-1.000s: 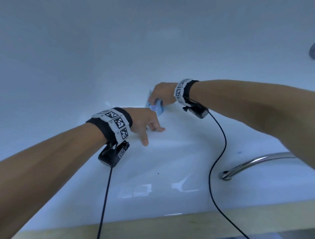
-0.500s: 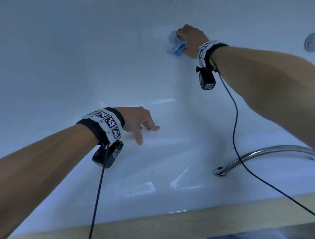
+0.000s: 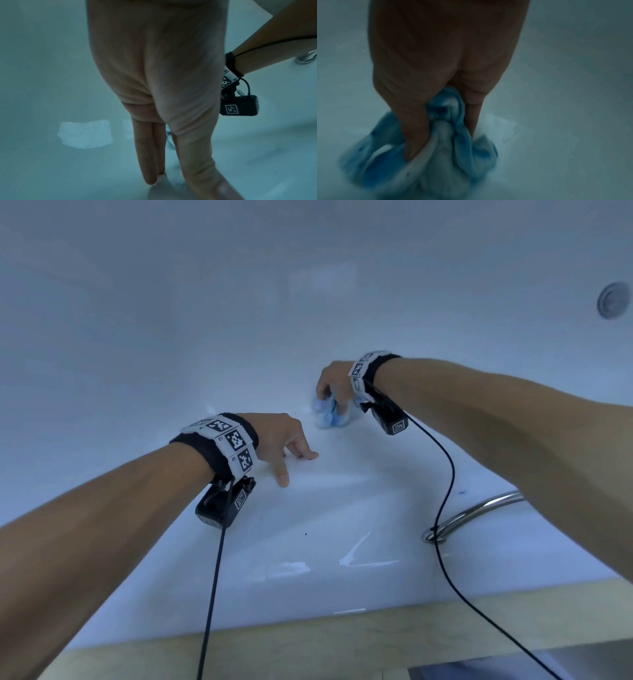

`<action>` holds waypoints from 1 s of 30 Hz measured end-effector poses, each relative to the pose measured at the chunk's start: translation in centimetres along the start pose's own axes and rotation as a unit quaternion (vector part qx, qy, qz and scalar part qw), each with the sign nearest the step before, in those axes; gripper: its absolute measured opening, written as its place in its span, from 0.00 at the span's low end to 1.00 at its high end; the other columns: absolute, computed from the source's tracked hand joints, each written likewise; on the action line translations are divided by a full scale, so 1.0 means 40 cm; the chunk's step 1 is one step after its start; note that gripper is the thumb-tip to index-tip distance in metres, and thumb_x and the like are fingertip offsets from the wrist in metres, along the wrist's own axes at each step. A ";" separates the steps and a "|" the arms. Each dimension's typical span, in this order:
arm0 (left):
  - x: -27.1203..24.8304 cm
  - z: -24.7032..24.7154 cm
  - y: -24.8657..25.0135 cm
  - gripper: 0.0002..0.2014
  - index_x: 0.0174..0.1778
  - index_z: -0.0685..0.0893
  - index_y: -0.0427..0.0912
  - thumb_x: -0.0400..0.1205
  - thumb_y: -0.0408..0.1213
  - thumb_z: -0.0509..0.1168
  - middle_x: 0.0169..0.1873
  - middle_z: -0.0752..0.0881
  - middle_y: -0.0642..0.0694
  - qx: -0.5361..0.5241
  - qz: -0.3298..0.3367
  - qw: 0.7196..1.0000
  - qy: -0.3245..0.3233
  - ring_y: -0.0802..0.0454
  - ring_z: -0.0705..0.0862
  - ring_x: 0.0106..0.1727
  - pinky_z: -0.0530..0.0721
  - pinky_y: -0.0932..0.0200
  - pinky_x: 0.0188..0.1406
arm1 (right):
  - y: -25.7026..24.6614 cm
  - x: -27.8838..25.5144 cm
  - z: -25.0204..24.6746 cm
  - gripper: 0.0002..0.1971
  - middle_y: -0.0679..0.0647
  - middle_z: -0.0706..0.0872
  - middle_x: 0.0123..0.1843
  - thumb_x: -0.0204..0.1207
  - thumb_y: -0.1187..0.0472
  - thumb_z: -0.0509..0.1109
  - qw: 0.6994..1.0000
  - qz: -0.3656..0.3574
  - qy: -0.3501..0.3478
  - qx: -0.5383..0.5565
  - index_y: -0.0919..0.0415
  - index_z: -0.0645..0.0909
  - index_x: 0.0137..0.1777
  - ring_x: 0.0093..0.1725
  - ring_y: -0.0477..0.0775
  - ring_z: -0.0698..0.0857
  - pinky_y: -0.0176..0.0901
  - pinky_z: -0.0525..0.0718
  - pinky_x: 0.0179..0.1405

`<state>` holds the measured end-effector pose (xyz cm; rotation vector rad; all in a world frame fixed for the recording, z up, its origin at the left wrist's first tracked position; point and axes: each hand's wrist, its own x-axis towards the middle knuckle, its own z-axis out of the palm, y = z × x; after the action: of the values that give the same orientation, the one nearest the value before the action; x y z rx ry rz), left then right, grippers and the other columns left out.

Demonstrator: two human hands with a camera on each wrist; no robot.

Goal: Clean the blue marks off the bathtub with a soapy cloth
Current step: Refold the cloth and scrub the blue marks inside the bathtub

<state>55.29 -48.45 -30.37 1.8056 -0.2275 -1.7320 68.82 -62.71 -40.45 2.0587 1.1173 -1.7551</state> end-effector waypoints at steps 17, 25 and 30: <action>-0.381 0.137 0.012 0.11 0.35 0.76 0.41 0.84 0.34 0.58 0.31 0.79 0.41 0.064 -0.225 0.960 0.154 0.48 0.74 0.26 0.76 0.57 0.32 | -0.270 -0.414 0.025 0.04 0.44 0.84 0.34 0.64 0.47 0.78 0.986 -0.055 -0.043 0.149 0.43 0.86 0.35 0.38 0.53 0.81 0.42 0.80 0.37; -0.507 0.219 0.047 0.18 0.71 0.78 0.37 0.87 0.33 0.53 0.70 0.80 0.39 0.048 -0.215 0.943 0.249 0.39 0.78 0.69 0.77 0.46 0.68 | -0.459 -0.631 0.085 0.08 0.43 0.82 0.39 0.71 0.51 0.76 0.975 -0.153 0.084 0.141 0.46 0.78 0.39 0.37 0.45 0.80 0.40 0.72 0.33; -0.499 0.206 0.116 0.17 0.70 0.78 0.35 0.86 0.31 0.53 0.66 0.82 0.35 0.020 -0.195 0.926 0.324 0.36 0.80 0.65 0.78 0.45 0.64 | -0.450 -0.699 0.145 0.12 0.51 0.78 0.51 0.74 0.53 0.72 0.968 -0.194 0.151 0.041 0.56 0.79 0.53 0.43 0.58 0.82 0.48 0.78 0.42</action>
<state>46.29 -44.24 -10.64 2.4620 0.3999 -1.2608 52.58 -65.06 -10.93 2.3407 1.6602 -1.7042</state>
